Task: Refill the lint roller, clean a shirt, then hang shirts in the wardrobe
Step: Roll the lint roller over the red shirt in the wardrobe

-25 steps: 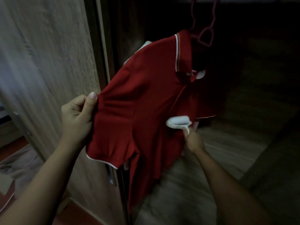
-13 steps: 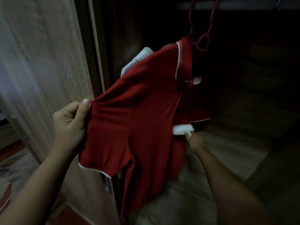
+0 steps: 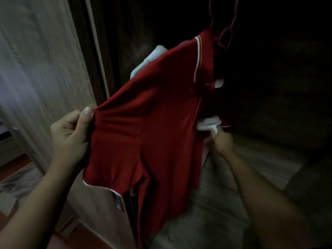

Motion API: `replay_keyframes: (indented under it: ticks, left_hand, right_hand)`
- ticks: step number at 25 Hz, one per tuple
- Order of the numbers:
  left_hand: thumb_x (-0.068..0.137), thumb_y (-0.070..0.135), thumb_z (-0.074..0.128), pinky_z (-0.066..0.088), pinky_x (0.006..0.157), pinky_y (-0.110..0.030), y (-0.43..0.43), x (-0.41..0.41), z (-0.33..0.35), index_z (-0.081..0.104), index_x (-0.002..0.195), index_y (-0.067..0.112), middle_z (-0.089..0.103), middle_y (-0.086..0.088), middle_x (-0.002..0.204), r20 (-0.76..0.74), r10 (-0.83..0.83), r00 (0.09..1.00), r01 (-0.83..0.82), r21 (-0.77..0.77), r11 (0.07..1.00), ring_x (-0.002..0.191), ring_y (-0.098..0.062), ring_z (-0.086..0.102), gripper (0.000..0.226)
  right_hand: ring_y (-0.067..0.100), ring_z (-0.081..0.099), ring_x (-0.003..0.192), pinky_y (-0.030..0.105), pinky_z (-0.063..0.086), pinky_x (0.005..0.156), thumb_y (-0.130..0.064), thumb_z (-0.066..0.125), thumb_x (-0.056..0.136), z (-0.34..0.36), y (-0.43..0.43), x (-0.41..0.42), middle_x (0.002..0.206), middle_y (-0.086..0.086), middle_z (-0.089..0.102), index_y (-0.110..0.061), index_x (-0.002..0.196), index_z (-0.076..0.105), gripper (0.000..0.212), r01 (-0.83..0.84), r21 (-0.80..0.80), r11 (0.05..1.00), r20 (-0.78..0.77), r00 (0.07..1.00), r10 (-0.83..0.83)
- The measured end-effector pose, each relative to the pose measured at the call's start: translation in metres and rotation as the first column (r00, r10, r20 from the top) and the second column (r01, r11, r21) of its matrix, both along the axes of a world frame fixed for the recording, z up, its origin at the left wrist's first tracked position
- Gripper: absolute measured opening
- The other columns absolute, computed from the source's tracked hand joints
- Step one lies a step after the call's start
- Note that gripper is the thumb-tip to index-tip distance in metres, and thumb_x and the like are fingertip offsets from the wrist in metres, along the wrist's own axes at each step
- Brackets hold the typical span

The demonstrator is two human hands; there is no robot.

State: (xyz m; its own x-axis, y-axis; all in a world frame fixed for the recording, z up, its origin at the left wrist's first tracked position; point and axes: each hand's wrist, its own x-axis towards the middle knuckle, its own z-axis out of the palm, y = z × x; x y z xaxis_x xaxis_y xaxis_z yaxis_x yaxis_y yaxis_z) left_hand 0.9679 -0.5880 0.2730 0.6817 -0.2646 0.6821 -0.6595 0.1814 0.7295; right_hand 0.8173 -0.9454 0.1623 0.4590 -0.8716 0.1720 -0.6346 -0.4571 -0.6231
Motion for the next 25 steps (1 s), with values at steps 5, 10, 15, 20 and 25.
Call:
replay_keyframes:
  ticks: [5,10,15,20,25]
  left_hand:
    - [0.094,0.034,0.047,0.025,0.046,-0.023,-0.002,0.004,-0.004,0.047,0.066,-0.013,0.039,0.01,0.05,0.007,0.021,1.0,-0.021,-0.012,1.0,0.048,0.003,0.032,0.054]
    - [0.095,0.034,0.046,0.024,0.05,-0.032,-0.003,0.005,-0.006,0.046,0.067,-0.016,0.038,0.0,0.058,0.013,0.024,1.0,-0.024,-0.011,1.0,0.052,0.001,0.032,0.057]
    - [0.097,0.029,0.046,0.023,0.048,-0.028,-0.003,0.001,-0.005,0.043,0.064,-0.015,0.036,-0.005,0.058,-0.011,0.02,1.0,-0.02,-0.018,1.0,0.051,0.0,0.03,0.055]
    - [0.095,0.032,0.046,0.021,0.047,-0.03,-0.001,-0.001,-0.001,0.042,0.062,-0.01,0.033,0.008,0.051,-0.032,0.002,0.999,-0.001,0.004,1.0,0.05,0.0,0.028,0.053]
    - [0.093,0.034,0.048,0.023,0.051,-0.033,-0.001,0.0,0.0,0.046,0.06,0.01,0.041,0.016,0.047,-0.068,-0.017,0.998,0.016,-0.013,1.0,0.05,0.003,0.031,0.041]
  right_hand:
    - [0.031,0.056,0.114,0.036,0.043,0.096,-0.042,0.041,0.095,-0.119,0.082,-0.02,0.124,0.017,0.059,-0.011,0.127,0.051,0.046,-0.125,0.329,0.936,-0.09,0.983,0.163]
    - [0.029,0.063,0.089,0.023,0.044,0.076,-0.033,0.03,0.1,-0.078,0.101,-0.015,0.097,0.017,0.067,-0.009,0.111,0.059,0.039,-0.122,0.313,0.942,0.275,0.961,0.033]
    - [0.005,0.037,0.03,0.02,0.032,0.037,-0.034,0.026,0.101,0.037,0.085,0.004,0.047,0.002,0.04,-0.026,0.078,0.048,0.033,-0.25,0.103,0.963,0.623,0.771,0.134]
    - [0.021,0.062,0.07,0.034,0.044,0.071,-0.038,0.036,0.097,-0.085,0.133,-0.01,0.073,0.001,0.064,-0.02,0.085,0.058,0.031,-0.249,0.214,0.944,0.286,0.941,0.183]
    - [0.029,0.059,0.113,0.031,0.04,0.097,-0.077,0.02,0.078,-0.157,0.135,-0.029,0.118,0.02,0.064,-0.003,0.112,0.062,0.092,-0.271,0.276,0.922,0.19,0.956,0.224]
